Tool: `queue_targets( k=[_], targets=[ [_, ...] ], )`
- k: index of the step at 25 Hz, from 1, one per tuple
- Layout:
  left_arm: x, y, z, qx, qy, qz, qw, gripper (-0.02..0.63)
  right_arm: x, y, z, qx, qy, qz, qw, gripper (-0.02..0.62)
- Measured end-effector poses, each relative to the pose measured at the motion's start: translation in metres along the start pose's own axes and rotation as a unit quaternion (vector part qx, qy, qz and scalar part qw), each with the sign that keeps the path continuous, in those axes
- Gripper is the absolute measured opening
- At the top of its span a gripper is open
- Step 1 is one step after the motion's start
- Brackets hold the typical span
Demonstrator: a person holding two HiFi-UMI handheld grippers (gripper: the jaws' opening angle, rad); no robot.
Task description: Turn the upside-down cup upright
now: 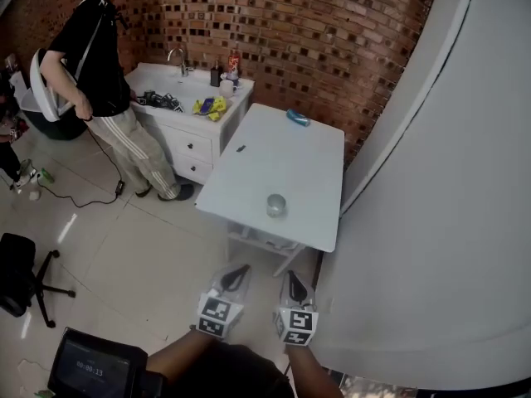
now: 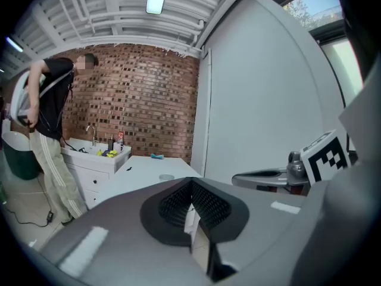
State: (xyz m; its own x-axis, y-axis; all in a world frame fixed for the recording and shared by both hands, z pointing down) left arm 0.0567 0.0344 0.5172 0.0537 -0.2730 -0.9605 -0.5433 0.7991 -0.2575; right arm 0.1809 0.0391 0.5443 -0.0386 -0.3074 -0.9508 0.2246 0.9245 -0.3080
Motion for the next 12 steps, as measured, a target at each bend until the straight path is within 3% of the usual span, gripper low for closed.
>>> queue_targets(
  k=[6, 12],
  targets=[
    [-0.005, 0.055, 0.006, 0.035, -0.002, 0.004, 0.9994, 0.002, -0.027, 0.035, -0.03, 0.028, -0.026, -0.013, 0.999, 0.012],
    [-0.019, 0.077, 0.007, 0.038, -0.004, -0.009, 0.9992, 0.002, -0.038, 0.052, -0.054, 0.037, -0.029, -0.017, 0.999, 0.012]
  ],
)
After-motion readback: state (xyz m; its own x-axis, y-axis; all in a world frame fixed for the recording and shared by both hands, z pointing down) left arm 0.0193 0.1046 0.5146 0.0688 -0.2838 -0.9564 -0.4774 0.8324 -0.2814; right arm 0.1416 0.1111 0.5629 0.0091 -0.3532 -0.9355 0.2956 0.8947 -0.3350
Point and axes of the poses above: the fingertips, and each gripper's own axes: y backward along the fingers, z to its right, x out of its top, the point moved 1 cm from there along y, backward along the fingers, and after that the axes turned 2 degrees about -z, right-handed, at the moved point
